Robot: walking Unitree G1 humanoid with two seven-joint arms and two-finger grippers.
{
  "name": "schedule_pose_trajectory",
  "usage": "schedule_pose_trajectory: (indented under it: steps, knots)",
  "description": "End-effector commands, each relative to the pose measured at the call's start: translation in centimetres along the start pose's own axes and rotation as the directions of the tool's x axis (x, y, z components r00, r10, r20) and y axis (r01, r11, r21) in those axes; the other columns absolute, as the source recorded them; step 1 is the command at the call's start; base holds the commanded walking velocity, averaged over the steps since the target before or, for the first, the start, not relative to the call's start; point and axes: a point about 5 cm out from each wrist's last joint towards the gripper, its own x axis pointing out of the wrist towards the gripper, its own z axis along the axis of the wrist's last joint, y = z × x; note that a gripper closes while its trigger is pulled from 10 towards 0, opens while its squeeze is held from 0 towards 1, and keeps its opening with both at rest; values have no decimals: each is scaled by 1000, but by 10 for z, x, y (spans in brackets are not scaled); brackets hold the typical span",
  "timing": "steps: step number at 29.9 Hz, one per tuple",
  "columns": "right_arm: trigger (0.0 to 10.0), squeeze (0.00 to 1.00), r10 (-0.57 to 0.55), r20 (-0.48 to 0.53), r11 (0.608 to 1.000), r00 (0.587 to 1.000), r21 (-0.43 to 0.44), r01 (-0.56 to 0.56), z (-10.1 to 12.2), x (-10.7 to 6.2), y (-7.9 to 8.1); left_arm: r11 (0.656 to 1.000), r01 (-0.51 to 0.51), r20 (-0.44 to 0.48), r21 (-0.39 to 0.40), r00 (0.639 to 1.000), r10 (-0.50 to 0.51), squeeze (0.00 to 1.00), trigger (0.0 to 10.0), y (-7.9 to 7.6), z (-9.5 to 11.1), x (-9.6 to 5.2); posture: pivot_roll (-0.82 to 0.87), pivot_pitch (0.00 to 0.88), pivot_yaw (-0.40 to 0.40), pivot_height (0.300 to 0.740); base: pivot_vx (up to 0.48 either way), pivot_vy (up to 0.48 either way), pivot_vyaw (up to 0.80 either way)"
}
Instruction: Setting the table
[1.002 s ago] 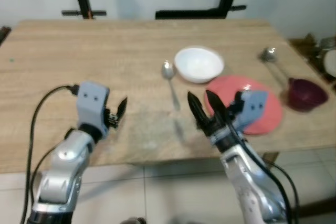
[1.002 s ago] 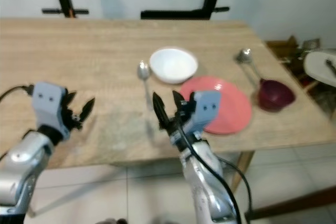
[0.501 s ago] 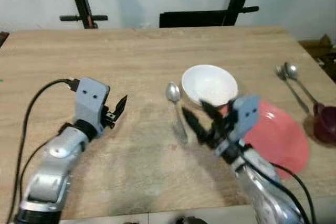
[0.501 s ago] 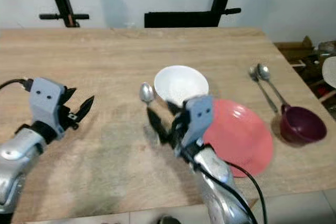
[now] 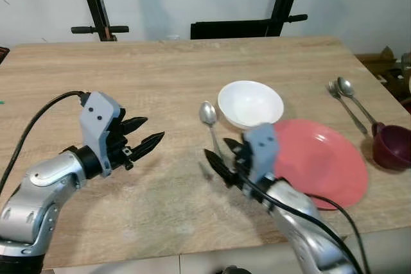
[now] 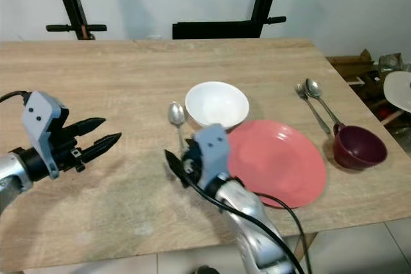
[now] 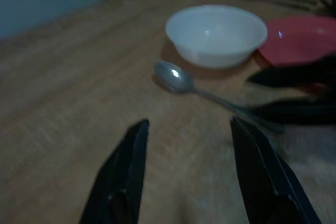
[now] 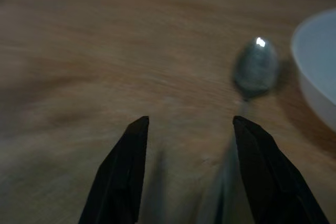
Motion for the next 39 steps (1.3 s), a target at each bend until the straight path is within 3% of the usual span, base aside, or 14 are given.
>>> schedule_pose_trajectory:
  steps: [1, 7, 15, 22, 27, 35, 39]
  knots:
    - [10000, 0, -13, -36, 1000, 999, -20, 12, -10, 9, 4, 1000, 24, 4, 7, 1000, -24, 0, 10000, 0, 7, -2, 50, 35, 16, 740, 0, 0, 0]
    - [10000, 0, -7, -59, 998, 998, -68, 3, -11, 24, 10, 1000, 16, 8, 8, 1000, -16, 0, 10000, -1, 13, -8, 93, 65, -5, 740, 0, 0, 0]
    - [10000, 0, -91, -22, 990, 996, -108, 88, -3, 29, 2, 1000, 0, 4, -9, 1000, 0, 0, 10000, -3, 15, -16, 97, 94, -8, 740, 0, 0, 0]
    - [10000, 0, -210, 32, 970, 977, -123, 212, 6, 10, -18, 999, 8, -14, -36, 1000, -8, 0, 10000, -7, 10, -16, 62, 111, 11, 740, 0, 0, 0]
    - [10000, 0, -273, -27, 959, 962, -85, 270, -7, -2, -27, 999, 23, -14, -44, 1000, -24, 0, 10000, -7, 12, -11, 46, 112, 25, 740, 0, 0, 0]
    - [10000, 0, -212, -90, 977, 973, -24, 211, -22, 7, -17, 999, 26, 2, -38, 1000, -26, 0, 10000, -5, 19, -5, 57, 106, 33, 740, 0, 0, 0]
    - [10000, 0, -204, -118, 979, 972, -40, 200, -26, 12, -14, 999, 18, 6, -38, 1000, -17, 0, 10000, -4, 20, -5, 63, 105, 32, 740, 0, 0, 0]
